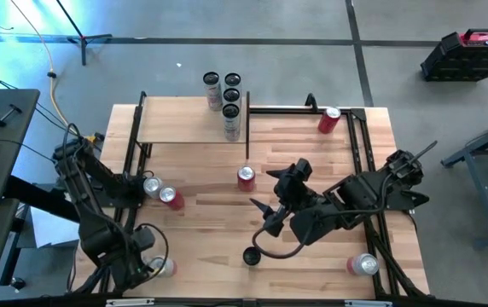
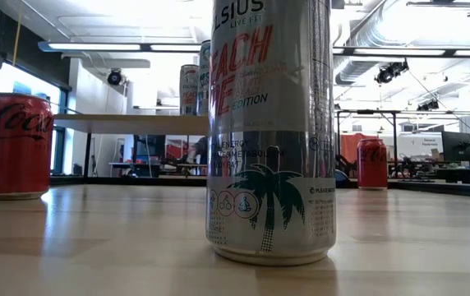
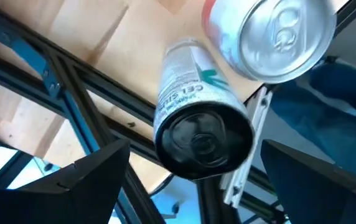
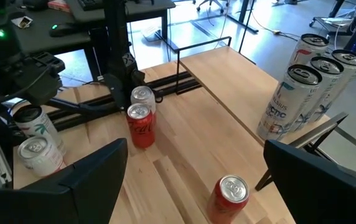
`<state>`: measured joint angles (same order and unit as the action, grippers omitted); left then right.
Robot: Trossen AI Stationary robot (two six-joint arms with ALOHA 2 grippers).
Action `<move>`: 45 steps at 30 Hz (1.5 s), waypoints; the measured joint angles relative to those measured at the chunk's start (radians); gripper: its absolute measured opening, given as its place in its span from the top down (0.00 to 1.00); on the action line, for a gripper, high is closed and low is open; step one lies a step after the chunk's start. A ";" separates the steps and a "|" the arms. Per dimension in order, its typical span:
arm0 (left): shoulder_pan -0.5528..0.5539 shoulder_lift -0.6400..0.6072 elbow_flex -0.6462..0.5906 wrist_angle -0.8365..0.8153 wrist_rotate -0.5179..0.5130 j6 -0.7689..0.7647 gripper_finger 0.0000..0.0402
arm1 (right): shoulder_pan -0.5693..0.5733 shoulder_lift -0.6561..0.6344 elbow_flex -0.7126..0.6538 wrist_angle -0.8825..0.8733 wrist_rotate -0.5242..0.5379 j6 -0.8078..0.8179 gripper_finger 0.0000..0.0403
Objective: Place canned beverage on shelf
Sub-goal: Put the left pink soda can on the shelf aligned with the other pink soda can
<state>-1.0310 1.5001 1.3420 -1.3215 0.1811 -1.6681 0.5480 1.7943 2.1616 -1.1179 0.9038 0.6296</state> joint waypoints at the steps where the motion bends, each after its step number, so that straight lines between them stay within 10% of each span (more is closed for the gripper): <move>1: -0.001 0.000 -0.009 0.011 0.001 -0.006 0.12 | 0.000 0.000 0.000 0.000 -0.001 0.000 0.10; 18: -0.006 0.000 -0.144 0.168 0.019 -0.051 0.14 | 0.003 0.000 0.001 -0.008 -0.007 -0.005 0.10; 25: -0.005 0.000 -0.182 0.163 0.057 -0.060 0.29 | 0.003 0.000 0.001 -0.018 -0.039 -0.006 0.10; 37: 0.023 -0.009 0.047 -0.108 0.023 0.086 0.41 | 0.003 0.000 0.001 -0.023 -0.069 -0.030 0.10; 45: 0.231 -0.134 0.201 -0.241 -0.036 0.370 0.41 | -0.030 -0.001 0.001 -0.022 -0.075 -0.073 0.10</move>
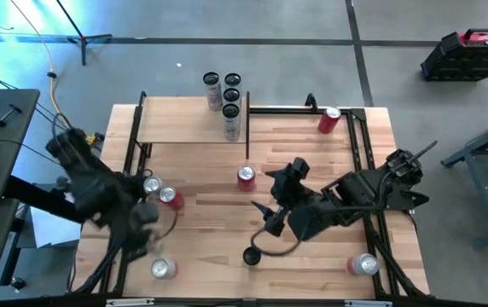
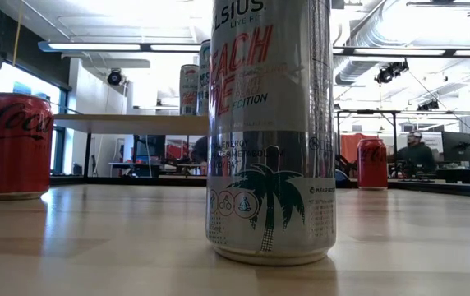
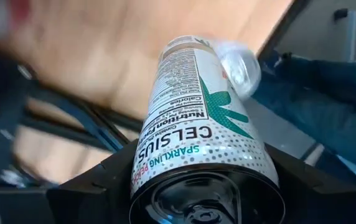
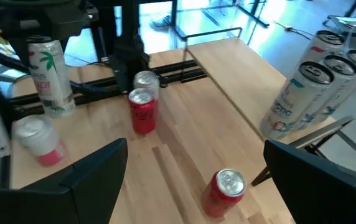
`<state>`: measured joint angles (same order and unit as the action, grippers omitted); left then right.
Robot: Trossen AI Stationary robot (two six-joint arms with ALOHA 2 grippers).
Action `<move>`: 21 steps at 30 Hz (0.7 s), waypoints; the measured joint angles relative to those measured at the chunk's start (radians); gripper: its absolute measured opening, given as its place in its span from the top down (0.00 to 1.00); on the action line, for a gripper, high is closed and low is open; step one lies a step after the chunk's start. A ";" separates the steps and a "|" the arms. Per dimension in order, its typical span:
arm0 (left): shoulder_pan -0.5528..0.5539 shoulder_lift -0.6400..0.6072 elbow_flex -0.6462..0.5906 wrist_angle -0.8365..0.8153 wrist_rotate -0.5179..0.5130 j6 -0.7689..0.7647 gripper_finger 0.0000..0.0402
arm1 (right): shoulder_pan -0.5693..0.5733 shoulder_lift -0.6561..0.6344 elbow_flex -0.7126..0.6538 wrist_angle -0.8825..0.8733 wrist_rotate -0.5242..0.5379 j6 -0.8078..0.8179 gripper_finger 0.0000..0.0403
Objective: Place canned beverage on shelf
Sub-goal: Put the left pink soda can on the shelf aligned with the other pink soda can
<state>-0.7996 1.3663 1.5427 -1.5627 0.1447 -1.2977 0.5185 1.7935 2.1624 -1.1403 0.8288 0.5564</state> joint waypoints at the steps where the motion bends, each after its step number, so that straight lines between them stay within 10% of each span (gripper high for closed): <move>1: 0.048 -0.017 -0.006 -0.009 -0.010 0.066 0.41 | -0.009 -0.001 0.000 0.000 -0.002 -0.006 0.10; 21: 1.010 -0.048 0.278 -0.008 -0.103 1.237 0.41 | -0.355 -0.049 0.126 0.009 -0.051 -0.284 0.10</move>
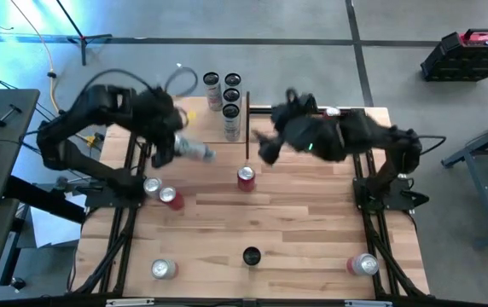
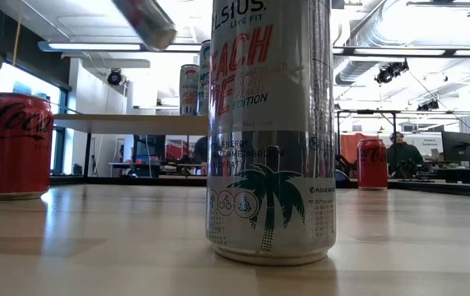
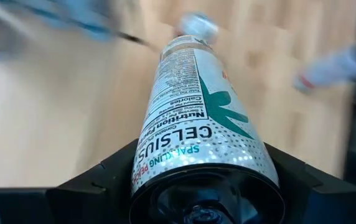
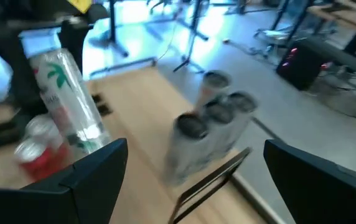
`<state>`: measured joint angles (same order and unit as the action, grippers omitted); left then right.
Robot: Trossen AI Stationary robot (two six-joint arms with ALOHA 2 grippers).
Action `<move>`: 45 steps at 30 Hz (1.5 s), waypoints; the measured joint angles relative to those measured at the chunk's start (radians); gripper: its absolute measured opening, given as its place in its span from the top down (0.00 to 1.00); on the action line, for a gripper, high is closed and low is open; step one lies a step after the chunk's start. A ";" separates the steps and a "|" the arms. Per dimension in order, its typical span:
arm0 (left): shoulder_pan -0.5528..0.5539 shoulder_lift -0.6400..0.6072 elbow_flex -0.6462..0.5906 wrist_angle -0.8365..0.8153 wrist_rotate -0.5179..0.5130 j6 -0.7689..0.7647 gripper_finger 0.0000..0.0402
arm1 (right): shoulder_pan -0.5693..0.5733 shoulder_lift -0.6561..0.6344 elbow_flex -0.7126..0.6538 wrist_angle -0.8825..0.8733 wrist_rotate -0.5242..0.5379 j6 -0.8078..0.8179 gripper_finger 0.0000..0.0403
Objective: Place canned beverage on shelf
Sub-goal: Put the left pink soda can on the shelf aligned with the other pink soda can
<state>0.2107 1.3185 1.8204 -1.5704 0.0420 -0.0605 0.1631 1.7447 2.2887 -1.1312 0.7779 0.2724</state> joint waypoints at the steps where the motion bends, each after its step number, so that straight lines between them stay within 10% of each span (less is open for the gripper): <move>1: 0.041 0.001 0.011 0.001 -0.027 0.034 0.41 | -0.018 0.000 0.021 0.001 0.000 -0.013 0.10; 9: 0.316 0.018 0.025 -0.003 -0.235 0.272 0.40 | -0.141 -0.021 0.068 0.078 -0.011 -0.116 0.10; 18: 0.490 0.104 0.024 -0.001 -0.207 0.340 0.40 | -0.228 -0.024 0.066 0.031 -0.106 -0.181 0.10; 31: 0.435 0.117 0.025 -0.001 -0.032 0.301 0.40 | -0.362 -0.024 0.066 -0.206 -0.253 -0.431 0.10; 45: 0.370 0.080 0.024 -0.001 -0.019 0.221 0.40 | -0.491 -0.024 0.066 -0.091 -0.688 -0.543 0.10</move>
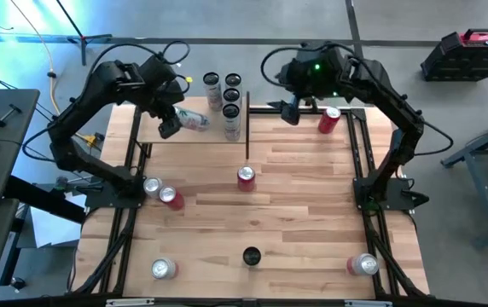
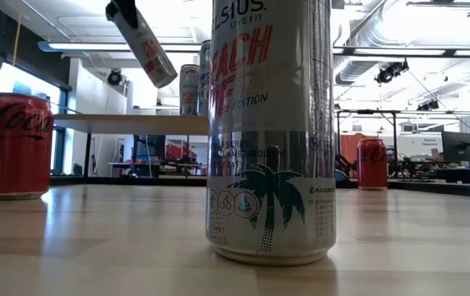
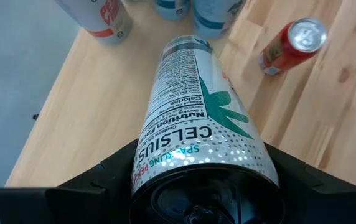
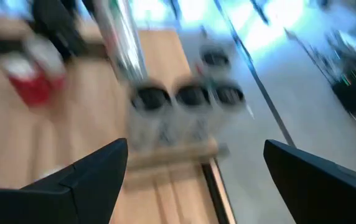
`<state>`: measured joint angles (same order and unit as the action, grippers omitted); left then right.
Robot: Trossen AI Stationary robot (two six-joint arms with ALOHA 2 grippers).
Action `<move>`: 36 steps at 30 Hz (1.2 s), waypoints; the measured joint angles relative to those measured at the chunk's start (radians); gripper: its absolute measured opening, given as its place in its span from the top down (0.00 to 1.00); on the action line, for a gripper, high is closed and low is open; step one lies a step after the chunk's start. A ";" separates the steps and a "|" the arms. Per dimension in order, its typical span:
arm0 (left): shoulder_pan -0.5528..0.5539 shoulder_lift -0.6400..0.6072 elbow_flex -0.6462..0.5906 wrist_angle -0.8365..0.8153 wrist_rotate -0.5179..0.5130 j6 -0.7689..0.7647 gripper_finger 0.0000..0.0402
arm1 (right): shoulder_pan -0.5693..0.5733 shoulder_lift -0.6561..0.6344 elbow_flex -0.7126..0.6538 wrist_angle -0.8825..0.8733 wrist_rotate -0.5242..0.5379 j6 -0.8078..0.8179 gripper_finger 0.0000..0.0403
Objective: Place canned beverage on shelf
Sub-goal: Put the left pink soda can on the shelf aligned with the other pink soda can
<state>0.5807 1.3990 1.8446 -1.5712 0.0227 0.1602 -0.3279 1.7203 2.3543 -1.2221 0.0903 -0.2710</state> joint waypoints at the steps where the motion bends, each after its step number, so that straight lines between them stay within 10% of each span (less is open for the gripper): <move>1: -0.004 -0.011 0.000 0.000 -0.001 -0.002 0.40 | 0.000 0.001 0.000 0.043 -0.041 0.000 0.10; 29: -0.009 -0.282 -0.183 -0.001 0.056 -0.086 0.40 | 0.153 0.313 -0.001 0.560 -0.213 -0.052 0.10; 36: -0.009 -0.262 -0.183 0.000 0.027 -0.017 0.40 | 0.212 0.369 -0.001 0.572 -0.014 -0.053 0.10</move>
<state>0.5720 1.1370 1.6611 -1.5707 0.0500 0.1435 -0.1155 2.0896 2.3535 -0.6500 0.0766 -0.3240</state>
